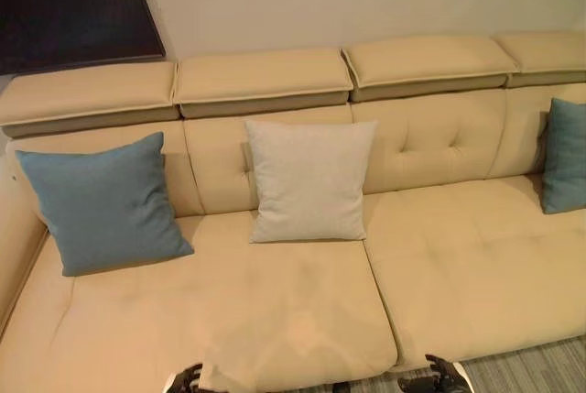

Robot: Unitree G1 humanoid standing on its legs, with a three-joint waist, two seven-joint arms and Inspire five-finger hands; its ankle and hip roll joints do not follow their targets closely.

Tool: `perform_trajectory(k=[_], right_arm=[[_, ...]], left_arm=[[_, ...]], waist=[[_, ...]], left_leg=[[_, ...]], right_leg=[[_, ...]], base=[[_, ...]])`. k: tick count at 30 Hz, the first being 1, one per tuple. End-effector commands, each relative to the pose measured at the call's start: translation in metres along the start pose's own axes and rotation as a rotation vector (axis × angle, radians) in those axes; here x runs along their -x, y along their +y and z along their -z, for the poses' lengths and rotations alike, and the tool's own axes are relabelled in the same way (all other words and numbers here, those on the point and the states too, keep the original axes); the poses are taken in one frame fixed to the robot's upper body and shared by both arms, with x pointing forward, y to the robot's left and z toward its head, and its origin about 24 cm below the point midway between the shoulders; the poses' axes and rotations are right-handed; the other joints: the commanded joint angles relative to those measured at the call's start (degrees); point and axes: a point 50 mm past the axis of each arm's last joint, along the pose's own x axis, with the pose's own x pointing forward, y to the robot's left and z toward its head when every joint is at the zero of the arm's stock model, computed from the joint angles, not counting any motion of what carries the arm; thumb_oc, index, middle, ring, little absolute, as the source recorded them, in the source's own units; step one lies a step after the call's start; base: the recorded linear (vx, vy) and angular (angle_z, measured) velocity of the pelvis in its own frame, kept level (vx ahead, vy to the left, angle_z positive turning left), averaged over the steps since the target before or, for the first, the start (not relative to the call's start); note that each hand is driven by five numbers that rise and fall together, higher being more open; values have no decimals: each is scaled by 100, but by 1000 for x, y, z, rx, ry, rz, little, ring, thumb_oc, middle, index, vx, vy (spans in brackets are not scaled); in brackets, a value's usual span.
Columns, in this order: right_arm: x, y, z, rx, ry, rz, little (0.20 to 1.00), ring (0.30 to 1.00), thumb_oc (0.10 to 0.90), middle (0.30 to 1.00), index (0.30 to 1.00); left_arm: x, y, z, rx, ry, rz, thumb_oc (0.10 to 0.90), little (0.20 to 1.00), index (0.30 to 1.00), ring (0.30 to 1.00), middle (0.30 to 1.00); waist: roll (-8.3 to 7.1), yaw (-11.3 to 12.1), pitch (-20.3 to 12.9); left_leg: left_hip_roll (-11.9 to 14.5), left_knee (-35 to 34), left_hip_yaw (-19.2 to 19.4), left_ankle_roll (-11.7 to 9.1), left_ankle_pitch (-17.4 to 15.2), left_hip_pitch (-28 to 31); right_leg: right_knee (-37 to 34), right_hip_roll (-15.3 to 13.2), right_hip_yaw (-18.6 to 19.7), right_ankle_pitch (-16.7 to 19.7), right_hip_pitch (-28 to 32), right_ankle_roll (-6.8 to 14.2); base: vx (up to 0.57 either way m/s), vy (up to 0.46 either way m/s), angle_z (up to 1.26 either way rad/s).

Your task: Pick up all the scattered cushions and arrange them neatly on the sofa.

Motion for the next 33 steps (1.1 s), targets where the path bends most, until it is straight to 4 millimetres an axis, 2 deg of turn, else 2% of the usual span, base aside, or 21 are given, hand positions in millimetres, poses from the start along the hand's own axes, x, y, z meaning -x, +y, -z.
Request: perform_trajectory(k=[1,4,5,8,11,13,15,16,20,23,24,29,30,31,33], right_arm=[[-3,-1,-12,-53,-33,9,900,900,800,900,900],[-2,0,-7,-59,-6,-2,900,900,800,900,900],[-3,-1,-6,-54,7,-2,900,900,800,900,900],[-4,-4,-6,-26,21,6,900,900,800,900,900],[-5,-6,-5,-23,26,10,900,900,800,900,900],[-4,-7,-2,-17,47,8,900,900,800,900,900],[-4,-6,2,0,63,3,900,900,800,900,900],[-4,-5,2,18,69,1,900,900,800,900,900],[-4,1,-4,67,59,-12,900,900,800,900,900],[-5,5,-10,99,45,-19,900,900,800,900,900],[-6,9,-14,93,37,-28,900,900,800,900,900],[-4,13,-5,138,69,-43,900,900,800,900,900],[-3,13,-1,137,86,-43,900,900,800,900,900],[-3,13,-1,137,86,-43,900,900,800,900,900],[-3,15,-1,134,87,-49,900,900,800,900,900]], left_arm=[[-7,17,-28,-21,-86,-43,800,900,900,900,900],[-7,16,-26,-30,-73,-39,800,900,900,900,900],[-8,15,-32,-32,-85,-34,800,900,900,900,900],[-9,10,-35,-47,-84,-21,800,900,900,900,900],[-9,5,-32,-18,-63,-3,800,900,900,900,900],[-9,2,-33,-1,-70,6,800,900,900,900,900],[-9,-1,-37,-13,-83,15,800,900,900,900,900],[-9,-3,-43,-15,-102,18,800,900,900,900,900],[-10,2,-46,-30,-111,-1,800,900,900,900,900],[-11,6,-41,-26,-85,-21,800,900,900,900,900],[-11,12,-41,-22,-76,-41,800,900,900,900,900],[-11,19,-34,-30,-36,-64,800,900,900,900,900],[-11,19,-32,-42,-26,-61,800,900,900,900,900],[-11,19,-32,-42,-26,-61,800,900,900,900,900],[-11,17,-31,-32,-25,-55,800,900,900,900,900]], waist=[[-297,47,26],[-332,43,61],[-390,46,168],[-530,49,277],[-534,-50,224],[-434,-139,140],[-345,-236,79],[-333,-298,70],[-442,-291,185],[-508,-247,274],[-497,-241,394],[-362,13,356],[-385,135,233],[-388,134,255],[-469,224,104]], left_leg=[[-124,14,161,-197,-443,333],[-128,166,165,-197,-479,329],[-173,753,184,-213,-620,72],[-401,1696,173,-143,-1184,-156],[-461,2267,220,-61,-1437,-12],[-405,2133,237,-71,-1522,328],[-423,1752,221,-24,-1631,584],[-514,1328,162,51,-1763,703],[-747,856,29,202,-1659,638],[-847,687,-29,270,-1494,525],[-818,683,-48,349,-1327,282],[-661,593,13,499,-992,-77],[-645,553,103,450,-931,-180],[-647,550,100,451,-935,-150],[-658,417,140,385,-846,-162]], right_leg=[[210,4,-57,-491,237,308],[137,-1,-46,-493,326,303],[143,-63,-68,-472,288,291],[241,-243,-93,-372,98,285],[289,-280,-107,-265,-84,286],[351,-231,-126,-185,-291,295],[455,-236,-184,-94,-528,339],[552,-326,-202,69,-784,398],[519,-486,-90,483,-1179,634],[404,-582,-6,768,-1371,812],[725,-527,359,526,-1556,783],[2100,-444,358,-277,-1257,485],[1928,-536,165,-454,-837,503],[1918,-537,161,-458,-803,505],[1473,-560,5,-511,-466,494]], base=[[-35,-51,8],[-87,-39,6],[-242,-16,8],[-260,9,5],[-160,74,-3],[-130,133,-5],[-175,167,5],[-240,203,25],[-267,185,32],[-312,124,-12],[-437,102,1],[-279,54,-25],[-125,-10,-13],[-71,-57,-21],[9,-93,-23]])
